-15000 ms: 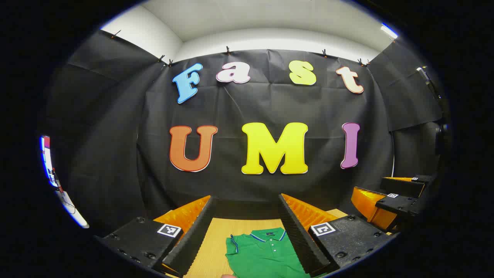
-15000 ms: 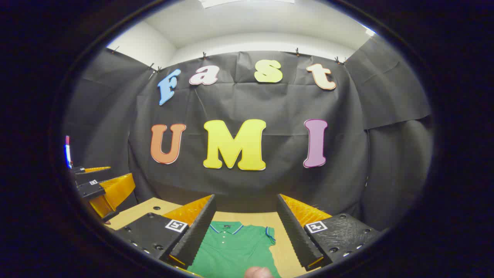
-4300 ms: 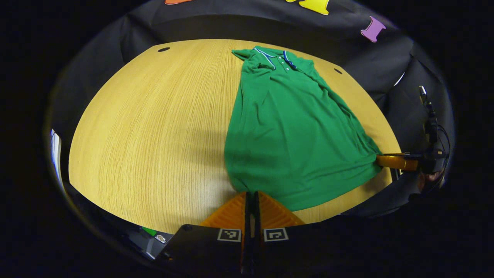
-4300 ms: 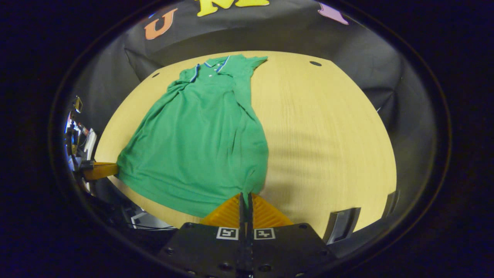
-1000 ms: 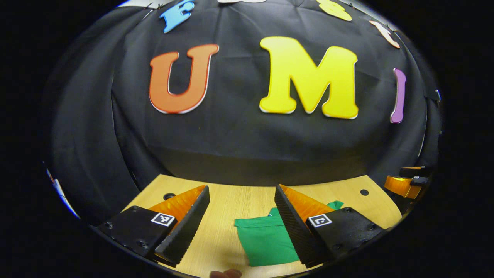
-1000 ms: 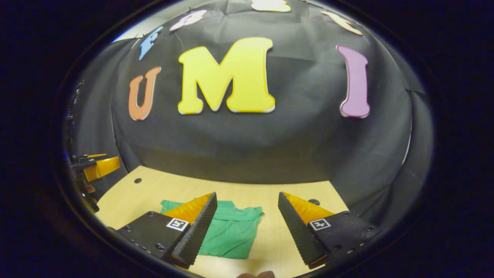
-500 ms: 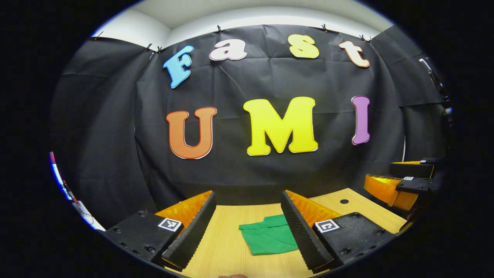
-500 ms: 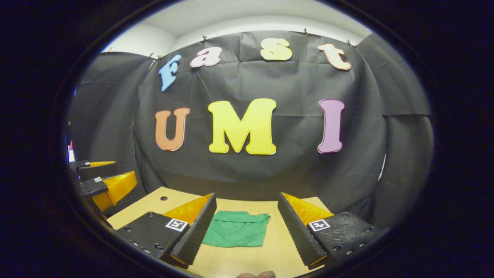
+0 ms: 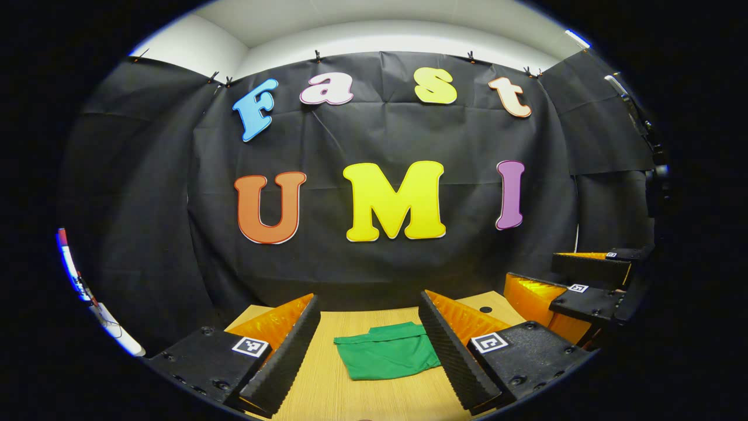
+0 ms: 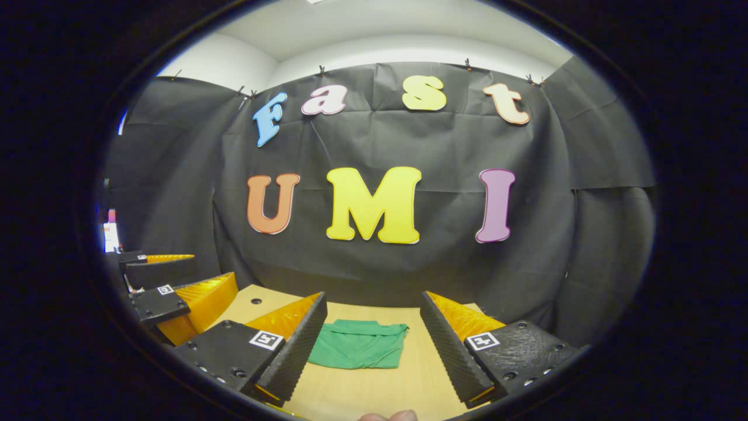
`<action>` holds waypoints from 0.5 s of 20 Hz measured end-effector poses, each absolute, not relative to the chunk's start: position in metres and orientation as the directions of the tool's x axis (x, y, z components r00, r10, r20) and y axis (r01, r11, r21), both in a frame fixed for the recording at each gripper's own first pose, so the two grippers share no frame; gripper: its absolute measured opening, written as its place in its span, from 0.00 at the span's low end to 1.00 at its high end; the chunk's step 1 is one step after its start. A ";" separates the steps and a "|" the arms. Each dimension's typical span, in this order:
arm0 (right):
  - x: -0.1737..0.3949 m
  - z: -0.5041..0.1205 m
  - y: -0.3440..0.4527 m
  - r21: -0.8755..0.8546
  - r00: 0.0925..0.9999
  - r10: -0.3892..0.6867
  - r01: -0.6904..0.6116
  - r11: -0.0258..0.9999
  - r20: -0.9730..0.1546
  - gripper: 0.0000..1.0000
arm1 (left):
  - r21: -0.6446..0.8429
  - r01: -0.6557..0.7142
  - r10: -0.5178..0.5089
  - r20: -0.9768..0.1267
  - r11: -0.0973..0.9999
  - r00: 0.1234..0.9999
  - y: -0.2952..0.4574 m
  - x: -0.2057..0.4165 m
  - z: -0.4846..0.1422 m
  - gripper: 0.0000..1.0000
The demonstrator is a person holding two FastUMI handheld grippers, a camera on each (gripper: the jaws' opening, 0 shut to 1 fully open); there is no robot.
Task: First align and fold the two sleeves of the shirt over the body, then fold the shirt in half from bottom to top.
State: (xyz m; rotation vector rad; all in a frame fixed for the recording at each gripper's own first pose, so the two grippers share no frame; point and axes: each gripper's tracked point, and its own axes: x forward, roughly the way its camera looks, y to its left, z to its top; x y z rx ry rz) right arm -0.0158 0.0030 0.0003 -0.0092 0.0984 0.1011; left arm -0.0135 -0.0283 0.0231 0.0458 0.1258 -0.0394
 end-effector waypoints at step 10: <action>-0.005 0.003 -0.035 0.033 0.995 0.055 -0.053 0.998 -0.081 0.98 | 0.024 -0.007 0.011 -0.148 1.000 0.989 -0.042 0.001 0.021 1.00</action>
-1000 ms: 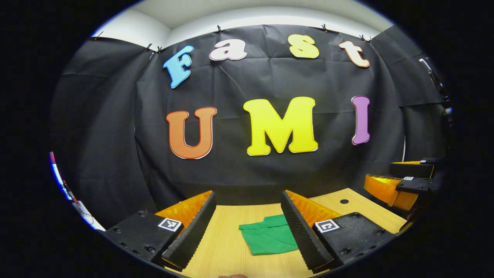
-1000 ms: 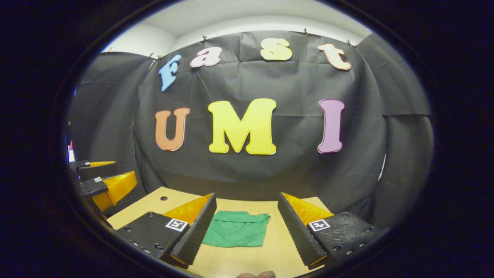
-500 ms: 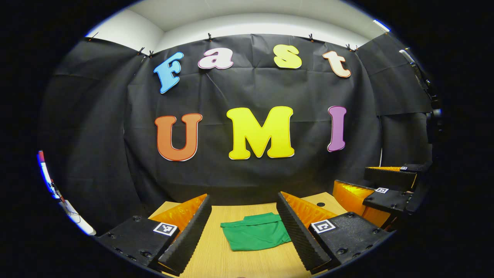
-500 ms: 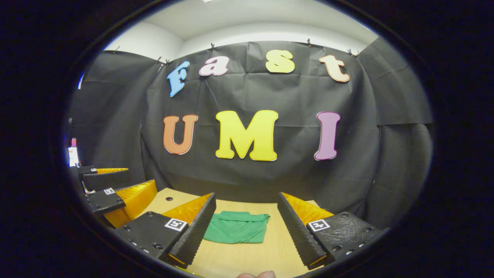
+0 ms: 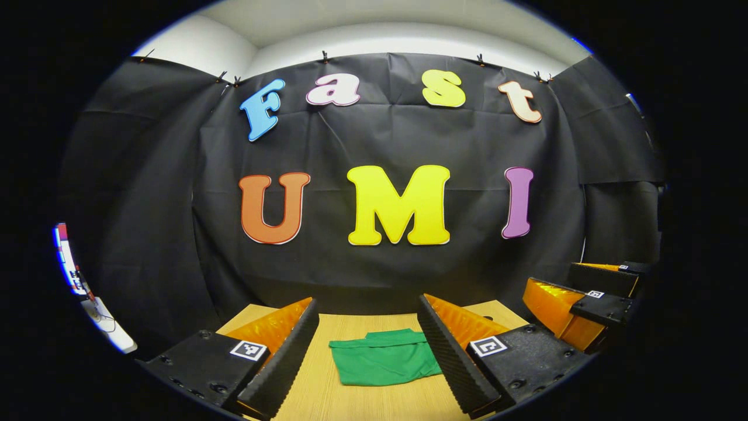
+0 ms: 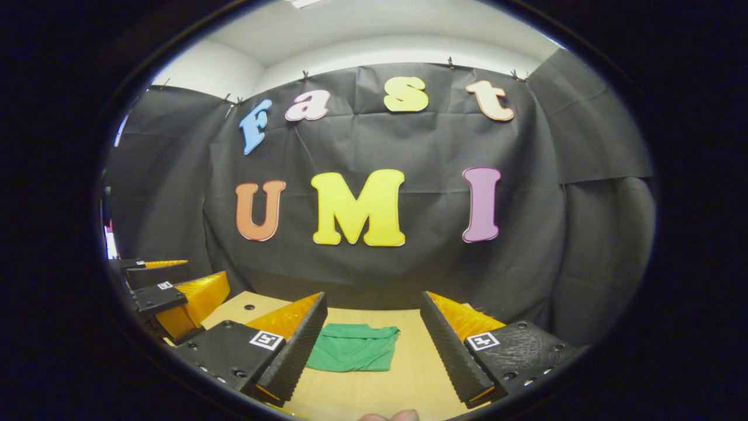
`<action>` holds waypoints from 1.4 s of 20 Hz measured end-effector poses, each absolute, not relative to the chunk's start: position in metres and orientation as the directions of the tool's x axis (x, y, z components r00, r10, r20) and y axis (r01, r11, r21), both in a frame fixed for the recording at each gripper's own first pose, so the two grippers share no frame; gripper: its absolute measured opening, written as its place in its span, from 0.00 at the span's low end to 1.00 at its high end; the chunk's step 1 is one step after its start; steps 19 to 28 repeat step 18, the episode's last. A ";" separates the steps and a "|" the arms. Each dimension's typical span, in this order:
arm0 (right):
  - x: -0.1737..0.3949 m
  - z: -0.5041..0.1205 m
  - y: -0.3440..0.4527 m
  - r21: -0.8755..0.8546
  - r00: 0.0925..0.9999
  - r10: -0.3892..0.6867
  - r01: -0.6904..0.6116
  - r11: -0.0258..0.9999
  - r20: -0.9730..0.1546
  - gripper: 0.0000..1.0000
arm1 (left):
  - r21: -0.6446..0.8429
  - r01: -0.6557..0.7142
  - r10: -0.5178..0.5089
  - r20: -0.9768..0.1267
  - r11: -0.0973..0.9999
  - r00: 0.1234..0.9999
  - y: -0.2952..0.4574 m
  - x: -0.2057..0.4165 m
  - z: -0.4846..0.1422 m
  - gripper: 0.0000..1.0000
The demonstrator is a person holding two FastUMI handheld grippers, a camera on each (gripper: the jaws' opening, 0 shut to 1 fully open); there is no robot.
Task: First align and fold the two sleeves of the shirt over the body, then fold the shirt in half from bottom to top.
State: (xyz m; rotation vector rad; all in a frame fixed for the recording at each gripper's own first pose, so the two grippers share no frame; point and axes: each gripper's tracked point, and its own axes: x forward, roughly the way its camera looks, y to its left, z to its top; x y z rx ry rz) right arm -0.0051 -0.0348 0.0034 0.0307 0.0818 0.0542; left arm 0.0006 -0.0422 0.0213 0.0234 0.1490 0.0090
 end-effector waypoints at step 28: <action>0.017 0.004 -0.043 0.023 0.995 0.061 -0.059 0.998 -0.080 0.98 | 0.045 -0.052 0.058 -0.147 0.998 0.988 -0.044 0.018 0.020 1.00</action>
